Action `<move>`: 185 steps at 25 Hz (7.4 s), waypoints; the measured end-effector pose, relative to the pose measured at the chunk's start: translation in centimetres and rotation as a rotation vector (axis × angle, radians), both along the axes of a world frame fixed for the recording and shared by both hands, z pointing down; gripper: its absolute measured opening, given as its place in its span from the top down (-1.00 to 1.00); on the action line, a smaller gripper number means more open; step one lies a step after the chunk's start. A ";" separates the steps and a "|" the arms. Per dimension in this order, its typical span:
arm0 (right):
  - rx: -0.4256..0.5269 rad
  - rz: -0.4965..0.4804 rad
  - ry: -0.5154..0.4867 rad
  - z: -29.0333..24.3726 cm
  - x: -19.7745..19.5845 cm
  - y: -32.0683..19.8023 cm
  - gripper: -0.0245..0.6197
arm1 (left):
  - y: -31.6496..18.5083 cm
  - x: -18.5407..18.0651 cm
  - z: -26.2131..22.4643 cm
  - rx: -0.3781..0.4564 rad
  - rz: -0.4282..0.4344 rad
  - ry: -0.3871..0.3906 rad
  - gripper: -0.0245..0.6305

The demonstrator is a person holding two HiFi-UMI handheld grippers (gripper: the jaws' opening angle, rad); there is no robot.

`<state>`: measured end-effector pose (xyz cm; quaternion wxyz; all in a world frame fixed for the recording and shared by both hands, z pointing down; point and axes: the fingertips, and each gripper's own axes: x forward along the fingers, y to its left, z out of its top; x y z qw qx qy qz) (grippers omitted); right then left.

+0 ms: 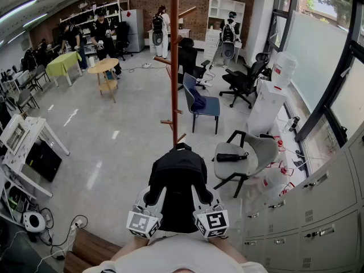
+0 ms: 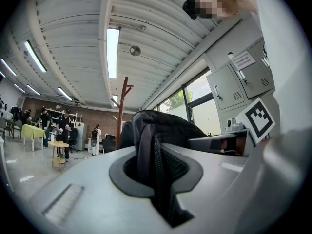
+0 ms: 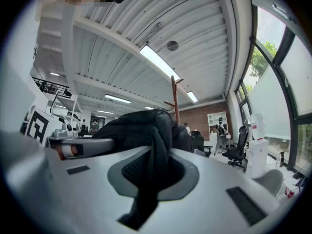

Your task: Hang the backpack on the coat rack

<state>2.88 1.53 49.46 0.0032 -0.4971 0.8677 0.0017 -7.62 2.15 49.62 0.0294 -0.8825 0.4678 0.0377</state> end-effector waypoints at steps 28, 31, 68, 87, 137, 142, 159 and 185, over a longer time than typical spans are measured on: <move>-0.019 -0.037 0.003 0.2 1.9 -0.3 0.82 | 0.2 1.9 0.1 -0.005 -0.026 -0.013 0.79; -0.024 -0.058 0.004 0.4 2.6 -0.2 0.82 | 0.3 2.7 0.4 -0.004 -0.043 -0.020 0.79; 0.037 0.139 0.043 0.2 -4.5 -22.5 0.82 | -23.9 -4.4 0.1 0.075 0.157 -0.008 0.79; 0.053 0.054 0.054 -0.8 -3.2 -26.8 0.82 | -27.5 -3.2 -1.0 0.087 0.078 -0.005 0.79; 0.563 -0.111 0.049 -26.7 0.2 -24.5 0.82 | -24.4 0.6 -25.4 0.560 0.055 -0.130 0.79; 0.590 -0.093 0.045 -28.6 0.8 -24.8 0.82 | -25.0 1.3 -27.4 0.596 0.074 -0.154 0.79; 0.698 -0.072 0.092 -33.9 0.7 -26.5 0.82 | -26.8 1.2 -32.9 0.680 0.082 -0.157 0.79; 0.554 -0.234 -0.017 -32.8 -0.2 -24.7 0.82 | -24.1 -0.1 -32.5 0.643 0.134 -0.062 0.79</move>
